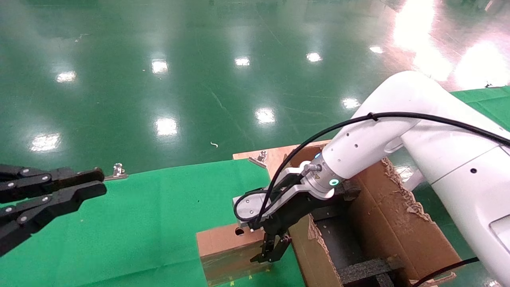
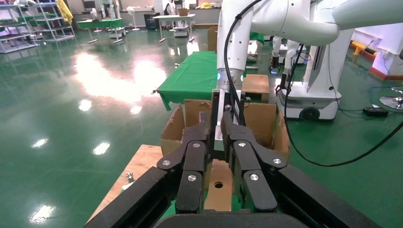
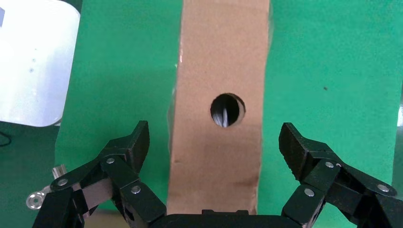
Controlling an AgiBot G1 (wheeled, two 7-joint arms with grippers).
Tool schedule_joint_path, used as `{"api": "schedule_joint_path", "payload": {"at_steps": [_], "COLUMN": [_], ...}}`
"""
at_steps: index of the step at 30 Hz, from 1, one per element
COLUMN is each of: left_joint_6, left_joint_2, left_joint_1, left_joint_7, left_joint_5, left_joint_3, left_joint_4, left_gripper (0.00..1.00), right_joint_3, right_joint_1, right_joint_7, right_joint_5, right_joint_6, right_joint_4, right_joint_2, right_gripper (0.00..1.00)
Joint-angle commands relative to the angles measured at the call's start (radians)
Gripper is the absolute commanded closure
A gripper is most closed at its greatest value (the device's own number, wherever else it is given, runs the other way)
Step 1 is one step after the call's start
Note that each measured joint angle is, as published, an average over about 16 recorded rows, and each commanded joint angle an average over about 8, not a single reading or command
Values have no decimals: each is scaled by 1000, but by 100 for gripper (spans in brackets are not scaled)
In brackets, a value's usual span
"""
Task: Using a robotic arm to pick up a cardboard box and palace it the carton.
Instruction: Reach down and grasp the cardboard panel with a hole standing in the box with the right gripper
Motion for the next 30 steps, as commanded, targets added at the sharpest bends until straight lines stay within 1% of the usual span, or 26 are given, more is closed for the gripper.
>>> {"api": "schedule_joint_path", "payload": {"at_steps": [1, 30], "left_joint_6": [0, 0], "left_joint_2": [0, 0], "left_joint_1": [0, 0], "left_joint_7": [0, 0], "left_joint_5": [0, 0], "left_joint_3": [0, 0], "left_joint_4": [0, 0], "left_gripper": [0, 0], "right_joint_3": [-1, 15], "right_joint_1": [1, -11], "right_joint_7": [0, 4], "right_joint_5": [1, 12], "right_joint_6": [0, 2], "right_joint_4": [0, 7], "right_joint_2": [0, 8], "right_gripper": [100, 100]}}
